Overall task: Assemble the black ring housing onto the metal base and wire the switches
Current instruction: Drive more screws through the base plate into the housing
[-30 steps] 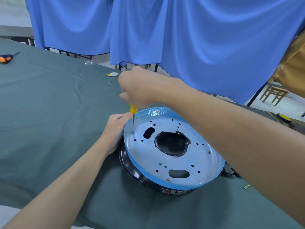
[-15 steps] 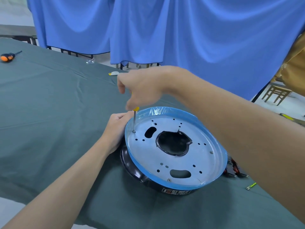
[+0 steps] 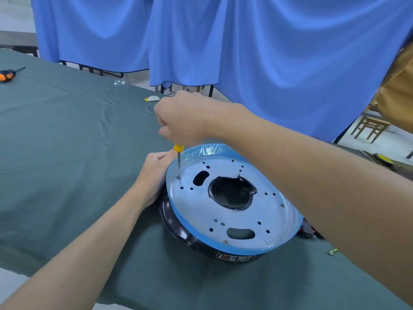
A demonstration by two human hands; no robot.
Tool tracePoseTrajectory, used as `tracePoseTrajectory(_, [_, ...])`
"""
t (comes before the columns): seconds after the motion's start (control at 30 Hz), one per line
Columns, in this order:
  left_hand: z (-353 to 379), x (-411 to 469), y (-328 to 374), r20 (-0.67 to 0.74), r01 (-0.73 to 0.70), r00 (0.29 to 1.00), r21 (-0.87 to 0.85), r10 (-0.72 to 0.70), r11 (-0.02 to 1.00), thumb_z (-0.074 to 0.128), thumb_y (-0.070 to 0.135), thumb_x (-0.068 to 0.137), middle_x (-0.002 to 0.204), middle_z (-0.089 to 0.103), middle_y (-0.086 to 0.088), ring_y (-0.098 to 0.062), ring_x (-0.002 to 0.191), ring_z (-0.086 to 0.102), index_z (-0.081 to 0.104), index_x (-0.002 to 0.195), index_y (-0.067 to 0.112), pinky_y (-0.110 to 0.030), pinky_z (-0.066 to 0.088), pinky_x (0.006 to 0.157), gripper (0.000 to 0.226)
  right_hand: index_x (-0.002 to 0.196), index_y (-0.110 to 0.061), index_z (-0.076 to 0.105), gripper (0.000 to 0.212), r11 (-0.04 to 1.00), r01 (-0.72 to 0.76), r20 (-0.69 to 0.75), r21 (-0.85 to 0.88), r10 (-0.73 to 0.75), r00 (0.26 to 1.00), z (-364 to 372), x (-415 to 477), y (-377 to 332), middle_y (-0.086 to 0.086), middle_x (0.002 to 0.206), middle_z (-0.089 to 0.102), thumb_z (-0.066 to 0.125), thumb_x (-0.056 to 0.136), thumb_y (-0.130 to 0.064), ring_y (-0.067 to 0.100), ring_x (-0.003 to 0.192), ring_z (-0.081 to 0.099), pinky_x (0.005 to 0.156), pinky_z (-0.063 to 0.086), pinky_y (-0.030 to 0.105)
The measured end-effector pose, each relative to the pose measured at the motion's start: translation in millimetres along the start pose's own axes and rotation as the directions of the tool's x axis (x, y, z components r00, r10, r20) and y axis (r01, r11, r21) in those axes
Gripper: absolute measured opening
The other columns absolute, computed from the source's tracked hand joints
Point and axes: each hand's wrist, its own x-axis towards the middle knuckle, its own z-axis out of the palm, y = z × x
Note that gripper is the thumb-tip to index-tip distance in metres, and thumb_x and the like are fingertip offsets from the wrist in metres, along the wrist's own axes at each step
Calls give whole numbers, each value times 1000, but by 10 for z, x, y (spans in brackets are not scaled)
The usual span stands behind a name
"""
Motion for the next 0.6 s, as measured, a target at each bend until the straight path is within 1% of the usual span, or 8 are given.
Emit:
tracePoseTrajectory(0.1, [12, -16, 12, -8, 4, 1000, -9, -4, 1000, 63, 28, 88, 66, 23, -7, -33, 70, 16, 21, 63, 4, -34, 21, 57, 54, 103, -16, 44, 28, 996, -70, 140, 56, 61, 988, -45, -28, 17, 2, 90, 54, 52, 93, -40, 29, 87, 55, 56, 35, 31])
tracePoseTrajectory(0.17, [15, -27, 23, 1, 10, 1000, -17, -10, 1000, 66, 31, 84, 66, 29, -10, -29, 64, 22, 32, 61, -5, -33, 26, 58, 55, 115, -16, 48, 34, 992, -73, 238, 100, 48, 970, -125, -30, 47, 5, 99, 62, 57, 87, -32, 28, 90, 63, 63, 45, 33])
tracePoseTrajectory(0.23, [20, -20, 20, 5, 9, 1000, -18, -8, 1000, 68, 32, 88, 56, 38, -5, -22, 53, 35, 41, 52, 1, -27, 32, 53, 55, 111, -12, 54, 26, 995, -47, 191, 90, 29, 981, -99, -17, 66, 10, 101, 65, 58, 87, -22, 31, 94, 66, 69, 51, 36])
tracePoseTrajectory(0.3, [24, -10, 4, -4, 2, 1000, -22, -2, 1000, 65, 31, 92, 52, 39, -1, -19, 48, 37, 41, 49, 15, -24, 34, 50, 53, 86, -10, 50, 15, 993, -80, 69, 88, 74, 995, 8, 13, 89, 13, 85, 60, 55, 92, -22, 32, 89, 61, 63, 50, 35])
tracePoseTrajectory(0.37, [17, -2, -12, -14, -1, 1000, -24, 0, 1000, 65, 32, 92, 51, 38, -1, -18, 47, 36, 39, 50, 16, -23, 35, 48, 52, 72, -12, 40, 33, 989, -119, 42, 87, 116, 992, 44, -8, 85, 9, 73, 50, 53, 96, -31, 32, 82, 53, 52, 37, 32])
tracePoseTrajectory(0.43, [19, -3, -6, -13, 4, 1000, -22, -4, 1000, 67, 31, 90, 53, 36, -3, -20, 49, 34, 37, 50, 15, -26, 33, 50, 53, 94, -11, 53, 32, 985, -113, 131, 127, 96, 987, -23, -31, 103, 10, 89, 61, 58, 91, -43, 33, 88, 61, 60, 45, 32])
tracePoseTrajectory(0.5, [22, -4, 4, -8, 10, 1000, -23, -10, 1000, 68, 33, 84, 61, 32, -9, -24, 56, 30, 36, 54, 4, -30, 29, 54, 52, 117, -14, 54, 39, 984, -103, 231, 142, 69, 971, -128, -65, 106, 8, 105, 66, 65, 85, -36, 28, 90, 67, 67, 51, 33])
tracePoseTrajectory(0.6, [14, -2, 6, -2, 9, 1000, -15, -9, 1000, 67, 39, 77, 61, 32, -11, -26, 57, 30, 35, 57, 2, -28, 30, 53, 53, 96, -14, 58, 13, 993, -47, 106, 107, 36, 994, -55, -21, 56, 10, 97, 66, 62, 86, -19, 27, 84, 67, 63, 52, 35])
